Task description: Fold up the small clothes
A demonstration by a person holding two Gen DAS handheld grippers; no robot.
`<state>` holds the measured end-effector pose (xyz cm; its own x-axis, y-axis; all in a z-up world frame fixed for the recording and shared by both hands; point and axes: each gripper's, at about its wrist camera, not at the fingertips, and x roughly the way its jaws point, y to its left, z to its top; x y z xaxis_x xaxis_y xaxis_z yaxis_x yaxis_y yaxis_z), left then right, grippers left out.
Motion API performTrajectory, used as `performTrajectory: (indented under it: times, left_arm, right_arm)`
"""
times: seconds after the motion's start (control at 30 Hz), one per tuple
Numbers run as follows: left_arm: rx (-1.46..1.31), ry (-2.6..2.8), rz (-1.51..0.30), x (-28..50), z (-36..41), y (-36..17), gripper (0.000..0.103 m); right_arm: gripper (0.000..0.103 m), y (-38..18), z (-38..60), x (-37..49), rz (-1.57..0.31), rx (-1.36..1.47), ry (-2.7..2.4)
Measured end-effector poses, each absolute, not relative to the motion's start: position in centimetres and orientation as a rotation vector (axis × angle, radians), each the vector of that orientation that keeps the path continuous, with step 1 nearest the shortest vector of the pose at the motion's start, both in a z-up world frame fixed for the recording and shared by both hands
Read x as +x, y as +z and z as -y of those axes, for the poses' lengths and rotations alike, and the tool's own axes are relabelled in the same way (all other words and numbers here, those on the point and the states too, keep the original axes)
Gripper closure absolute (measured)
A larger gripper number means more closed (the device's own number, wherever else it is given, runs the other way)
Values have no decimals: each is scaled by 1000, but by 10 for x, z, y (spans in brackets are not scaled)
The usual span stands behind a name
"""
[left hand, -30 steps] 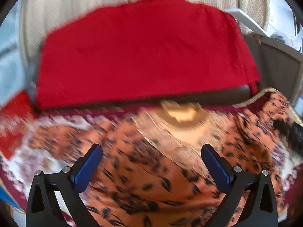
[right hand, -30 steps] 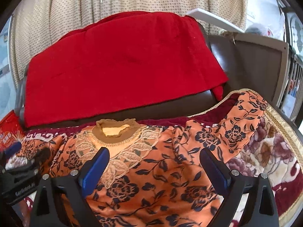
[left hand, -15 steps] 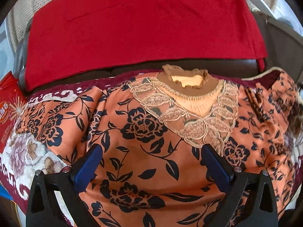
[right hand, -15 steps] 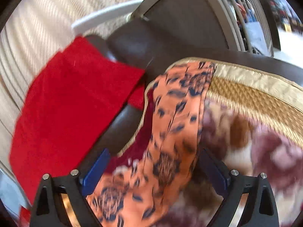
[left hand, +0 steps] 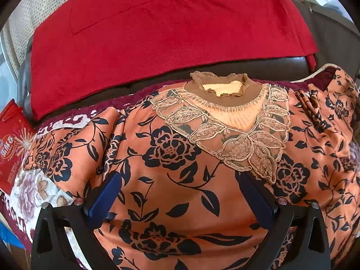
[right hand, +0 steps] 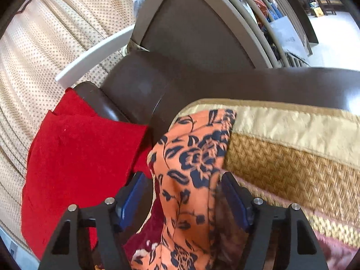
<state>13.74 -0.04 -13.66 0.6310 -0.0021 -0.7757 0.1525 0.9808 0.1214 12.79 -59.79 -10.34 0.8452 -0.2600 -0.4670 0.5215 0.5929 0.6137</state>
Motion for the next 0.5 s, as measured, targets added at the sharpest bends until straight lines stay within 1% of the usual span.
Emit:
performTrajectory:
  times: [0.03, 0.17, 0.2, 0.23, 0.27, 0.4, 0.43, 0.47, 0.5]
  left_arm:
    - [193, -83, -880, 137, 1, -138, 0]
    - [223, -66, -877, 138, 1, -142, 0]
    - [230, -62, -879, 138, 0, -144, 0]
    - [234, -59, -880, 139, -1, -145, 0]
    - [238, -55, -881, 139, -1, -146, 0]
    - [248, -46, -885, 142, -3, -150, 0]
    - [244, -47, -885, 142, -3, -149, 0]
    - [239, -48, -884, 142, -3, -149, 0]
    - [230, -51, -882, 142, -4, -147, 0]
  right_arm:
    - [34, -102, 604, 131, -350, 828, -479]
    - [37, -111, 616, 138, -412, 853, -537]
    - [39, -114, 621, 140, -421, 862, -544]
    - [44, -117, 626, 142, -422, 868, -544]
    - [46, -118, 630, 143, -410, 877, -531]
    - [73, -118, 627, 152, -408, 837, -502]
    - [85, -115, 624, 153, -384, 817, -486]
    - [91, -113, 620, 153, -368, 811, -472]
    - [94, -110, 616, 152, -353, 804, -463]
